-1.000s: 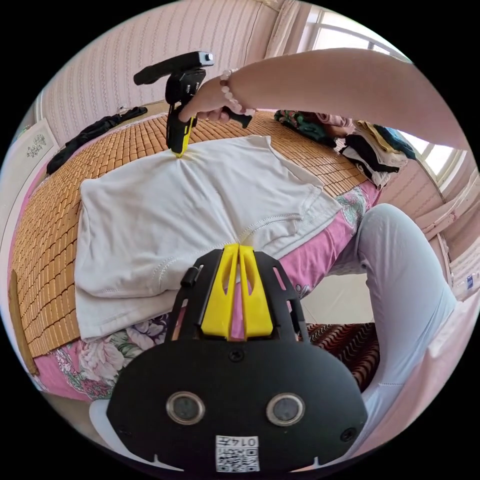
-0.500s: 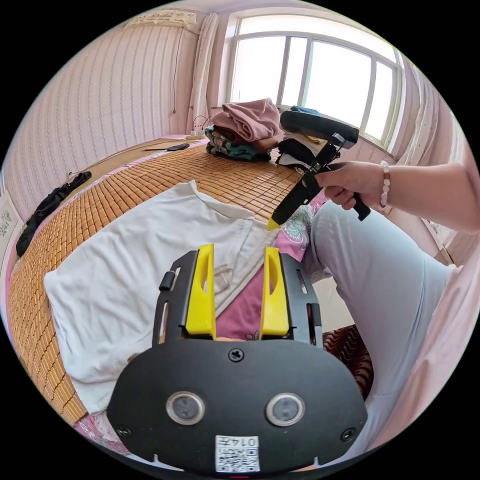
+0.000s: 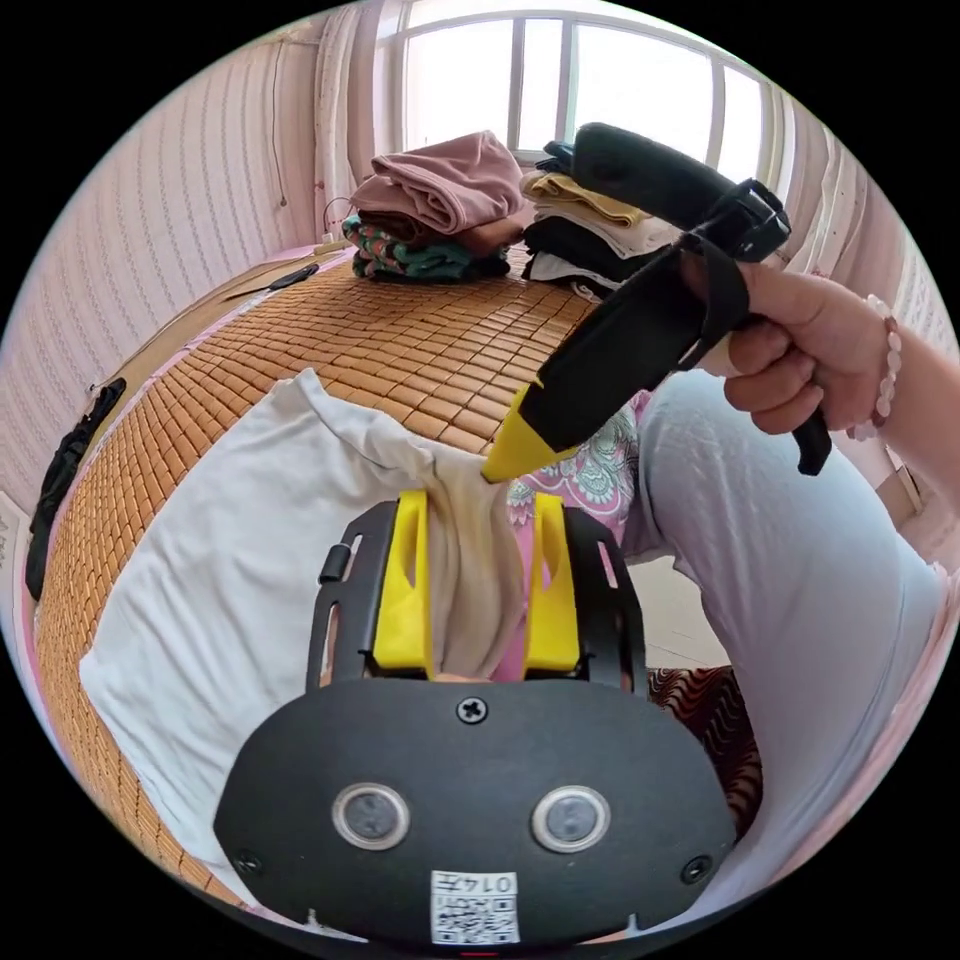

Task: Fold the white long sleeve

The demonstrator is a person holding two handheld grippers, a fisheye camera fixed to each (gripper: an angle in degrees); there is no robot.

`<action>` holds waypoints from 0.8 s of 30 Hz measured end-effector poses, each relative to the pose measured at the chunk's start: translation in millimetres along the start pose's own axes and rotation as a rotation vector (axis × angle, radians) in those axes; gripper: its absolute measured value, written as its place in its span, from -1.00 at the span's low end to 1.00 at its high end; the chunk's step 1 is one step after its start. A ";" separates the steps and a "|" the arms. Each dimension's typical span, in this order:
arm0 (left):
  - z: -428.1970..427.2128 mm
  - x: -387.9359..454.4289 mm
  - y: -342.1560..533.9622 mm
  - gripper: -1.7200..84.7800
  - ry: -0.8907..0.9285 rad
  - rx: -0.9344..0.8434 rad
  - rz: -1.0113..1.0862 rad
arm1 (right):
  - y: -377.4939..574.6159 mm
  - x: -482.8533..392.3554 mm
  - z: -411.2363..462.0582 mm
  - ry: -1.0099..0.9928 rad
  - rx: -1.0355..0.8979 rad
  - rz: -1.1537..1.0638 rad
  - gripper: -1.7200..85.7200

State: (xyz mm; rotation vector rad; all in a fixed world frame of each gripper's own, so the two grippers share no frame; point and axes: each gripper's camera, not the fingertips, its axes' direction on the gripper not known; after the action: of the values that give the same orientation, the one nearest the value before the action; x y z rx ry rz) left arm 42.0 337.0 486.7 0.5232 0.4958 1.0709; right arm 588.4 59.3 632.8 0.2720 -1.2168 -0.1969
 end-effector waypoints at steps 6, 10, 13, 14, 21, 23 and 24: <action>-13.3 -34.2 1.4 -0.97 0.012 0.028 -0.139 | -13.3 10.2 -81.6 -0.060 0.141 0.025 -0.88; -32.8 -55.0 5.1 -0.97 0.064 0.092 -0.192 | -45.0 26.9 -121.0 -0.039 0.203 0.081 -0.76; -43.4 -68.5 4.9 -0.98 0.106 0.121 -0.232 | -86.0 38.7 -129.6 -0.028 0.225 0.108 -0.70; -44.8 -69.4 4.2 -0.98 0.105 0.121 -0.229 | -104.1 45.6 -127.6 -0.050 0.220 0.129 -0.68; -58.0 -72.3 -5.0 -0.98 0.107 0.139 -0.199 | -175.7 64.2 -120.1 -0.148 0.252 0.186 -0.70; -61.3 -71.5 -9.4 -0.98 0.118 0.146 -0.189 | -186.7 70.8 -136.6 -0.110 0.347 0.221 -0.76; -62.4 -70.1 -13.2 -0.98 0.122 0.145 -0.176 | -189.4 74.6 -139.3 -0.119 0.355 0.235 -0.77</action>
State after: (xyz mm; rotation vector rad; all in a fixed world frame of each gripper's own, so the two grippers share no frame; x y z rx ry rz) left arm -14.9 278.1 439.1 0.5331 0.7180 0.9053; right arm 743.9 -128.7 596.2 0.4260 -1.3891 0.2123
